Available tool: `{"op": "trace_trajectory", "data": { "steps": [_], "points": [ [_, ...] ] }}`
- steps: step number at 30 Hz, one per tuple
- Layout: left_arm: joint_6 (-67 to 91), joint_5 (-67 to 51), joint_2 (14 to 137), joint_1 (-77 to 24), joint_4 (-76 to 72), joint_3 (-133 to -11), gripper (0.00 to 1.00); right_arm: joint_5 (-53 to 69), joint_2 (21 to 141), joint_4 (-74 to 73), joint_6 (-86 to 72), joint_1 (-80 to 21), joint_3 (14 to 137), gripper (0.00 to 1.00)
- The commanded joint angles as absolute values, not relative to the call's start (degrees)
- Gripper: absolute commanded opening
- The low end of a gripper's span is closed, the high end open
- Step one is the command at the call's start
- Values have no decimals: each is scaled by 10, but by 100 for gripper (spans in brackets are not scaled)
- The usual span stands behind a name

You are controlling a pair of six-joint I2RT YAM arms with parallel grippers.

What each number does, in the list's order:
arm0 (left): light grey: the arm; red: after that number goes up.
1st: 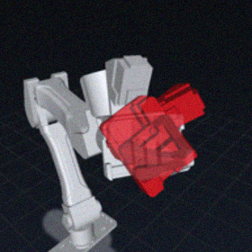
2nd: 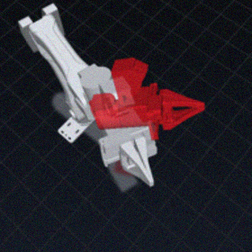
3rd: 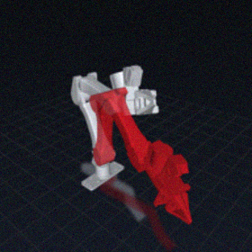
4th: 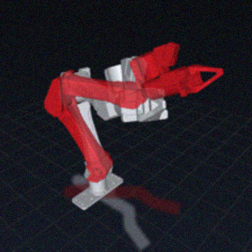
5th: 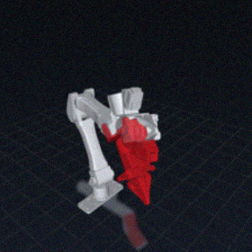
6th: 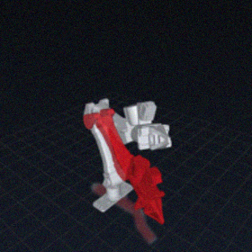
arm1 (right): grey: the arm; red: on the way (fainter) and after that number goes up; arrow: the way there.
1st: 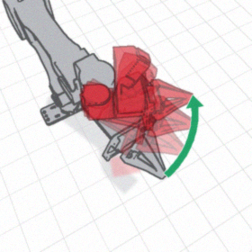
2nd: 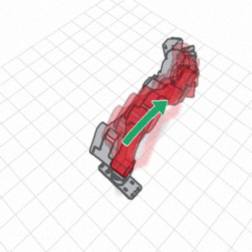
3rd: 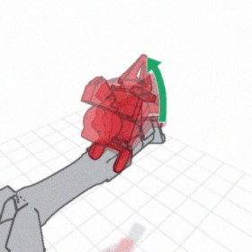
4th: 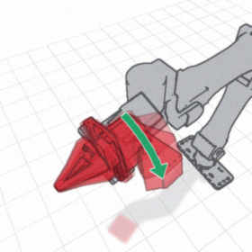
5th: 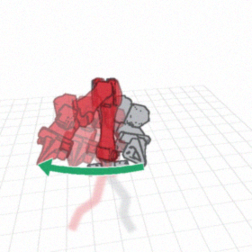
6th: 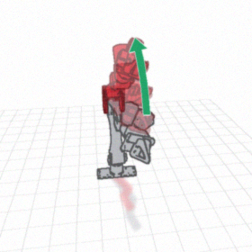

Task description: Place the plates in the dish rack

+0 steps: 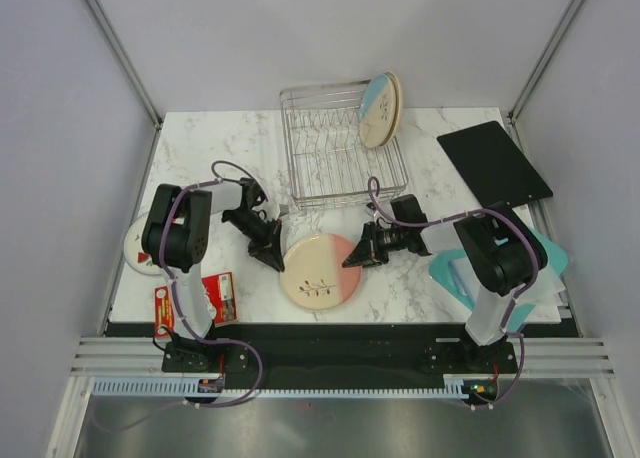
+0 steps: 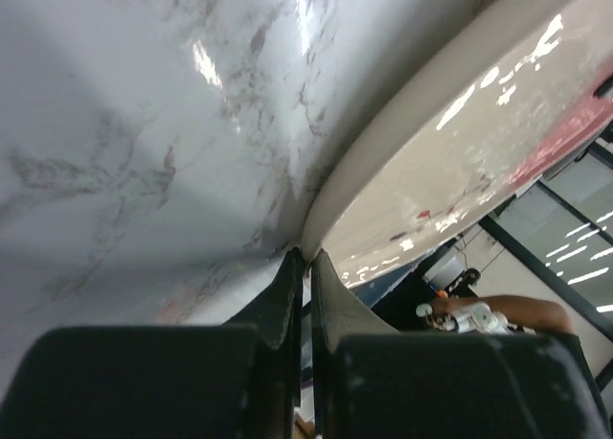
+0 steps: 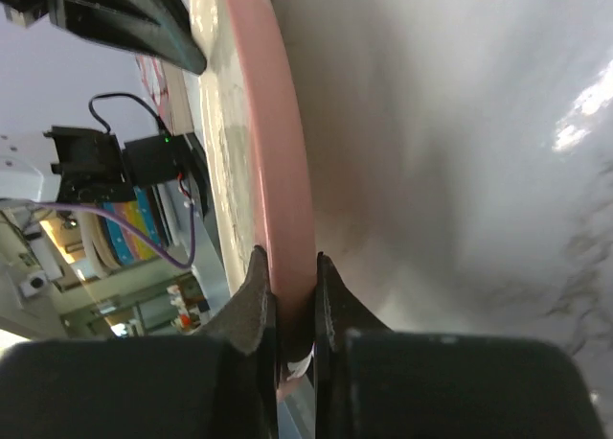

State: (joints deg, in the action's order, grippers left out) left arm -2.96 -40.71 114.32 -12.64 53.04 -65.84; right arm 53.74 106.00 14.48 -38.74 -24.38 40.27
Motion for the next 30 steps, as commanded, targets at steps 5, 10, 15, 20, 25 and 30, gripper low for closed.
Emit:
{"op": "trace_trajectory", "data": {
  "steps": [5, 10, 15, 20, 25, 30],
  "points": [
    [-25, -354, 1037, -133, 504, -645, 37, 491, 915, -114, -198, -258, 474, 0],
    [-36, -345, 920, -97, 513, -640, 54, 458, 816, -390, -20, -258, 599, 0],
    [-81, -359, 827, -91, 509, -661, 68, 442, 809, -518, 61, -258, 803, 0],
    [-9, -302, 872, -91, 479, -735, 78, 326, 861, -442, 8, -258, 976, 0],
    [106, -222, 980, -62, 475, -839, 100, 144, 898, -218, -69, -258, 1043, 0],
    [114, -91, 1032, -54, 476, -895, 100, -74, 916, -13, -81, -259, 976, 0]
  ]
}}
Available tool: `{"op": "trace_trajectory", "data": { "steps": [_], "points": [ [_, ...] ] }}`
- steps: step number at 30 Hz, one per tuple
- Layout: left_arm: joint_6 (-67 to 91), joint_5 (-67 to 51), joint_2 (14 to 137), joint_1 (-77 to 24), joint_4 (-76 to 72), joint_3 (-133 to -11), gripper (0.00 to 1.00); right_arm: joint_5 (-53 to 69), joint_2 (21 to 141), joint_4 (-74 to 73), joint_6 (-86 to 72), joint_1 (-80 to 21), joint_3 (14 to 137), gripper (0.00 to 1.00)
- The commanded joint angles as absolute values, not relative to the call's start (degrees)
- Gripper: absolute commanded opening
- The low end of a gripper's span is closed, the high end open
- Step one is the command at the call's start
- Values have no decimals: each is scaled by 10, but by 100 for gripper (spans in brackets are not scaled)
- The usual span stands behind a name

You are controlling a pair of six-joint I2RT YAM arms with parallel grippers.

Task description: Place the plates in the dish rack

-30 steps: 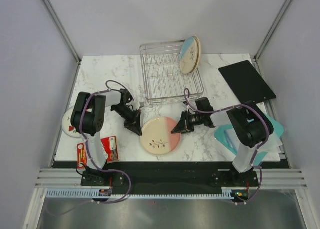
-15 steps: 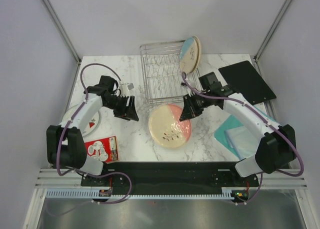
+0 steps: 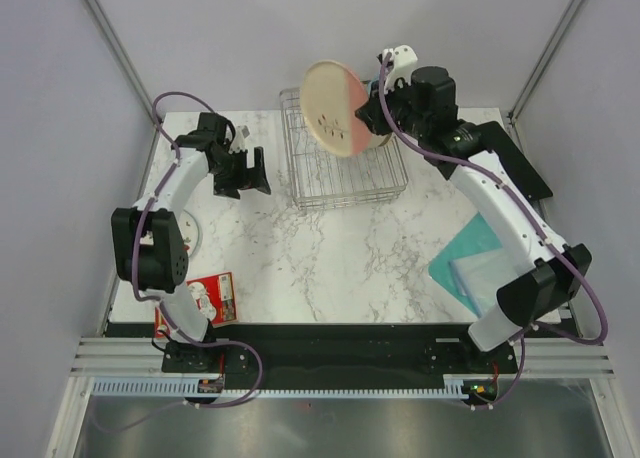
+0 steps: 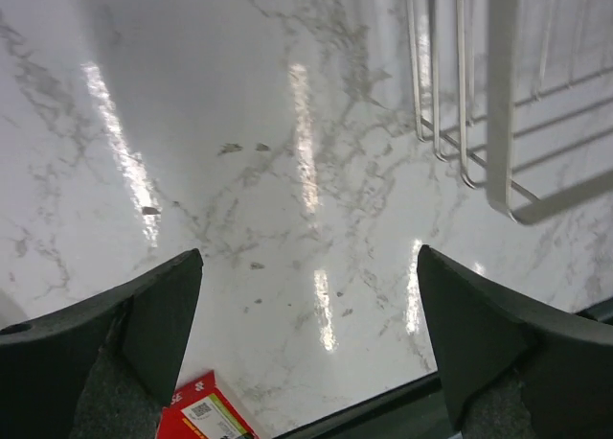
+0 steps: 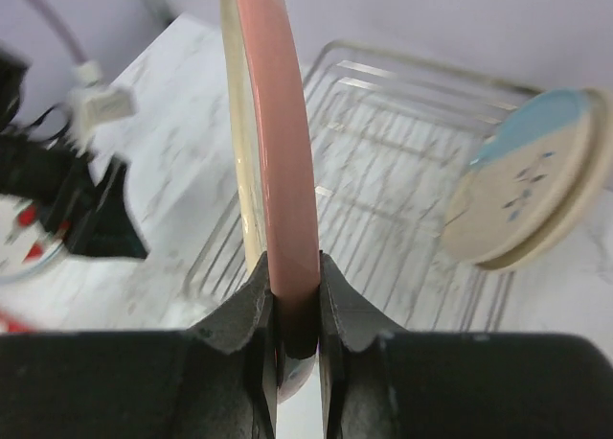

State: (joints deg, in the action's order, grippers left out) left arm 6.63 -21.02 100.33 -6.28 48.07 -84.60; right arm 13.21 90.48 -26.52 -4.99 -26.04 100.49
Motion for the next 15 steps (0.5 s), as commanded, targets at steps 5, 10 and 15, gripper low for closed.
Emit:
{"op": "trace_trajectory", "data": {
  "steps": [5, 10, 15],
  "points": [
    [104, -3, 1082, -56, 465, -978, 100, -206, 1003, 48, -41, -259, 1033, 0],
    [87, -2, 1096, -56, 465, -1008, 100, -261, 1069, 42, -8, -258, 1098, 0],
    [98, -11, 1126, -56, 463, -1018, 100, -281, 1124, 34, -4, -254, 1145, 0]
  ]
}}
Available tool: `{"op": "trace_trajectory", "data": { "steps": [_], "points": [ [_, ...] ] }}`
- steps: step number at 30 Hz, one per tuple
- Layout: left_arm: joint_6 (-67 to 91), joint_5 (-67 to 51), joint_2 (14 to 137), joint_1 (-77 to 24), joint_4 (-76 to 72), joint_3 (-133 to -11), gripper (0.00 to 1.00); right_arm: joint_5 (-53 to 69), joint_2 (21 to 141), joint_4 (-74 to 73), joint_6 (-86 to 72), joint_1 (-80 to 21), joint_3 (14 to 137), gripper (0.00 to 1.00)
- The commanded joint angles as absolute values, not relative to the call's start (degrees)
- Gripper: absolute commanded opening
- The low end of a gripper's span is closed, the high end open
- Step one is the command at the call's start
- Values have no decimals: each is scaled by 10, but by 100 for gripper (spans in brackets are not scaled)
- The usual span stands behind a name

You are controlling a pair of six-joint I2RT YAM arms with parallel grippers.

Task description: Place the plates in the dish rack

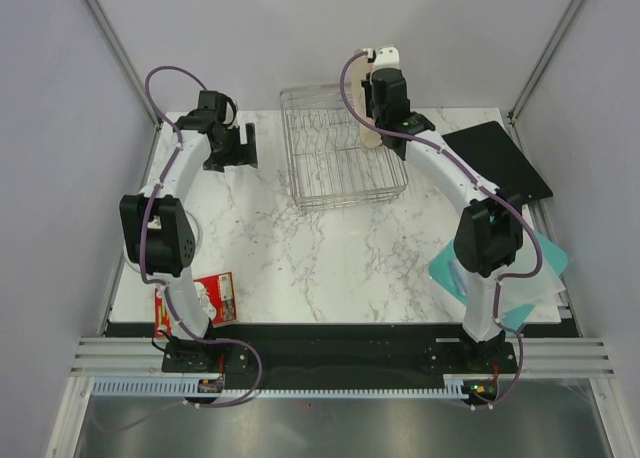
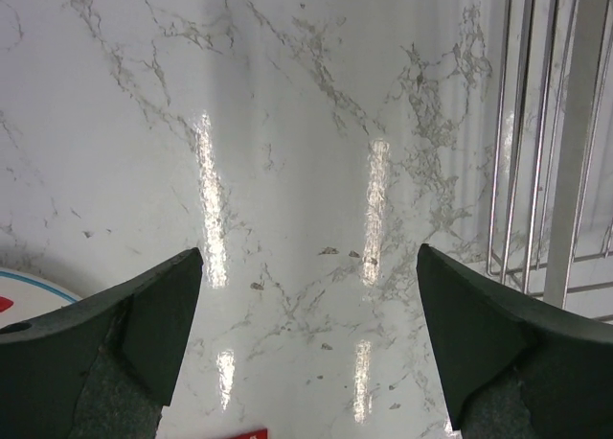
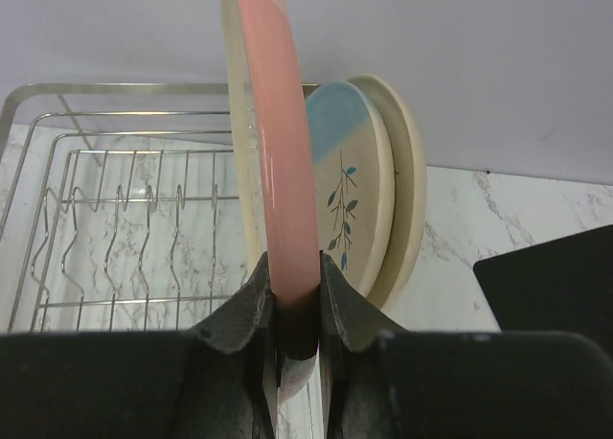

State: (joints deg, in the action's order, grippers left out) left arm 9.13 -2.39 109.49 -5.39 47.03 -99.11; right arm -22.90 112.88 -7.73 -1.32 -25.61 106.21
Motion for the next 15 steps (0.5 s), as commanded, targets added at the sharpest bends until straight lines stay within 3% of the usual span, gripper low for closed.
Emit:
{"op": "trace_trajectory", "data": {
  "steps": [1, 15],
  "points": [
    [100, -11, 1129, -56, 462, -1020, 100, -286, 1129, 35, -4, -252, 1150, 0],
    [112, -9, 1161, -56, 458, -1046, 100, -268, 1193, 1, -23, -240, 1165, 0]
  ]
}}
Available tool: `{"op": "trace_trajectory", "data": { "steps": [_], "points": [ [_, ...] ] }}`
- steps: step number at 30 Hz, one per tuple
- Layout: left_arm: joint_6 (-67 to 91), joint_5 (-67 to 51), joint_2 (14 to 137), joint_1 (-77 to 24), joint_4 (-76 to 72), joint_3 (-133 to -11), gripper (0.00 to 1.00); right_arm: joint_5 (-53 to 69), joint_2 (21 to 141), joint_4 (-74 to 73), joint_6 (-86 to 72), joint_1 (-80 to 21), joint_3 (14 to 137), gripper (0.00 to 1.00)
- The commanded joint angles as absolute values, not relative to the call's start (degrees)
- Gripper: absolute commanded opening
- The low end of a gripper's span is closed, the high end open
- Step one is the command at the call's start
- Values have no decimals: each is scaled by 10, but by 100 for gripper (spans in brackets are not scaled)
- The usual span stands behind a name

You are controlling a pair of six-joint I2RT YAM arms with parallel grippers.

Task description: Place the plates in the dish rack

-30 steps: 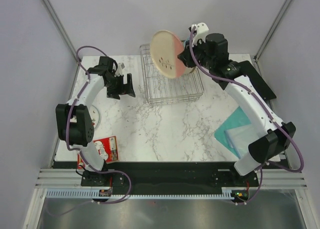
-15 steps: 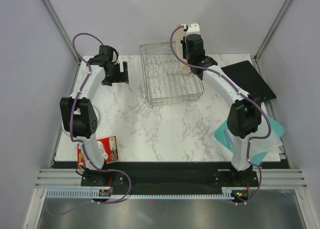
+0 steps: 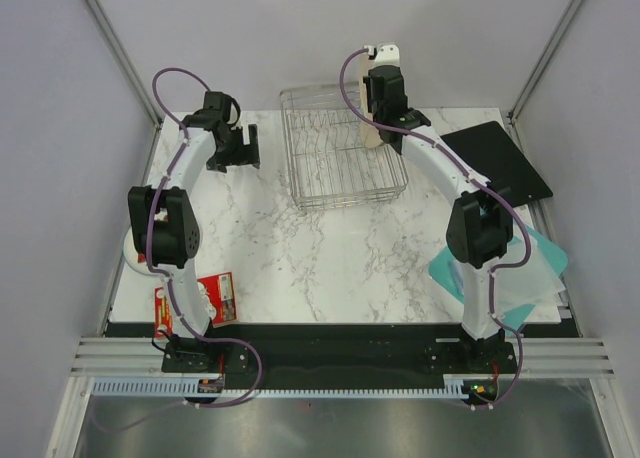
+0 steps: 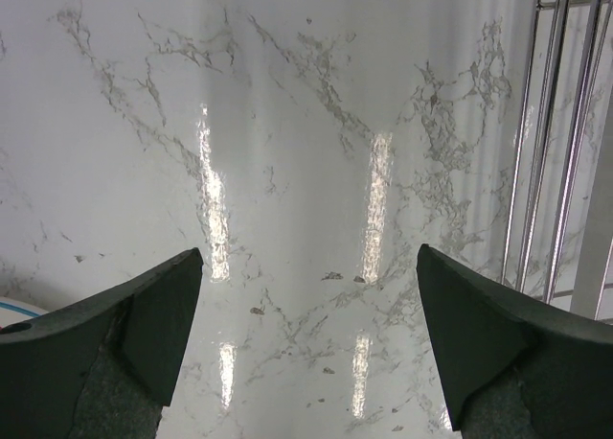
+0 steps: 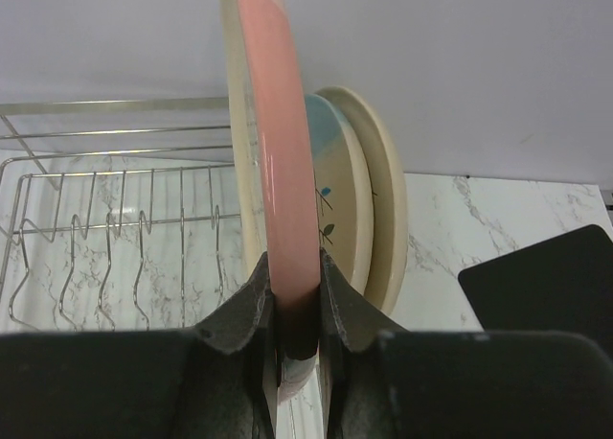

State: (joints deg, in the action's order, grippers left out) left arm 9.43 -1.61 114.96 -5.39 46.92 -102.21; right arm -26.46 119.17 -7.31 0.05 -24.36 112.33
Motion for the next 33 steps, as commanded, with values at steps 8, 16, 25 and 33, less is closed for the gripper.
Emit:
{"op": "trace_trajectory", "data": {
  "steps": [8, 16, 25, 33],
  "points": [
    [115, -2, 1162, -56, 455, -1020, 100, -251, 1222, -31, -52, -237, 1168, 0],
    [75, 68, 1131, -48, 443, -1011, 100, -250, 1259, -46, -78, -237, 1167, 0],
    [-55, 26, 1046, 102, 422, -902, 98, -253, 1223, -80, -70, -237, 1151, 59],
    [-199, 21, 1033, 109, 476, -793, 77, -189, 1083, -115, -73, -237, 1040, 74]
  ]
}}
